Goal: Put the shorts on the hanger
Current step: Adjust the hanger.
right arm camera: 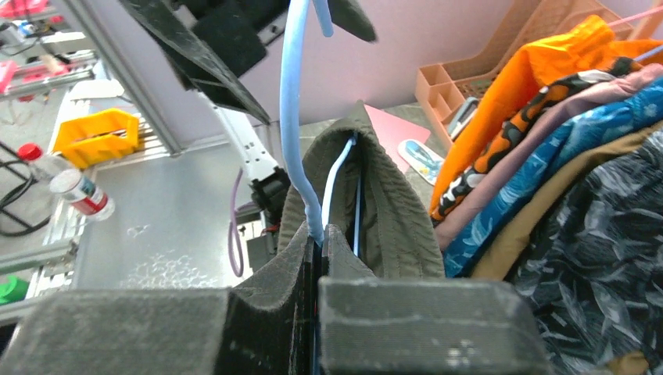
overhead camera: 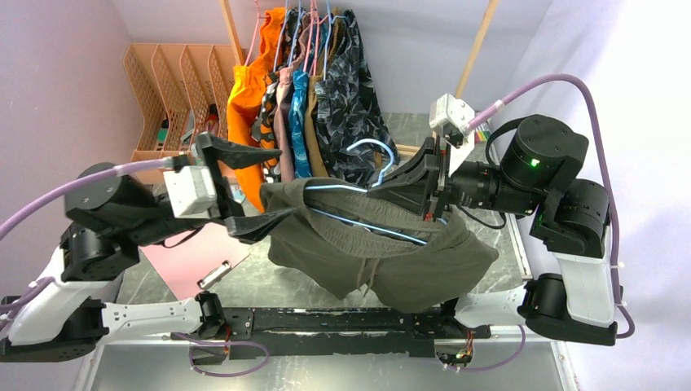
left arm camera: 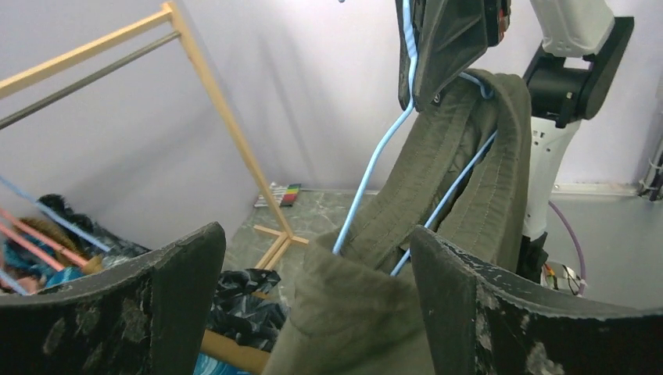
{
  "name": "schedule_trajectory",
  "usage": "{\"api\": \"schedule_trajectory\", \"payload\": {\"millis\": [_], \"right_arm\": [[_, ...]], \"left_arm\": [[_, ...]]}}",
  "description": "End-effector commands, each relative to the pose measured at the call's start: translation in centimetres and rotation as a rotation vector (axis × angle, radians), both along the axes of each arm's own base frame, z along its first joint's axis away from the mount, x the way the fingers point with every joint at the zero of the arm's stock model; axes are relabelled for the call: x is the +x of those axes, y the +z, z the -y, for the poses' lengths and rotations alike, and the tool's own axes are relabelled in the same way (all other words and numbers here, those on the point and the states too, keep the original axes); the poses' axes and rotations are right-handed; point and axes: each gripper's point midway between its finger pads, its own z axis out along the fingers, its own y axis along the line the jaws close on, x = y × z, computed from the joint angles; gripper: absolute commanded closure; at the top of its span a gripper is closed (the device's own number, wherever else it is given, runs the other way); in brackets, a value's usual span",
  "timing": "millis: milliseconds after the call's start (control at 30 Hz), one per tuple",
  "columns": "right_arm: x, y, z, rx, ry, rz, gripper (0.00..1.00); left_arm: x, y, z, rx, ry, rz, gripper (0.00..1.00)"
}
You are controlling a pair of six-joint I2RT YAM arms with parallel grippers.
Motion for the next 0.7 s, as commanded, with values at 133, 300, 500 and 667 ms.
{"api": "schedule_trajectory", "payload": {"millis": [133,300,500,667], "right_arm": [[-3.3,1.7,0.6,0.085,0.160,0.068,1.00],[-3.8,1.6,0.8,0.091,0.182,0.074,1.00],[-3.9,0.8,0.9,0.070,0.189,0.067,1.00],[-3.8,0.4,1.0,0.054,0.179,0.068,1.00]], "left_arm": [[-3.8,0.5,5.0,0.062,-0.316,0.049,0.08],[-3.5,-2.2,7.7,0.185,-0.365,0.006,0.16],[-3.6,-3.7,9.4,0.237,-0.420,-0.015,0.25],[-3.5,-4.4,10.4,0.267,-0.439,-0.026,0.39]]}}
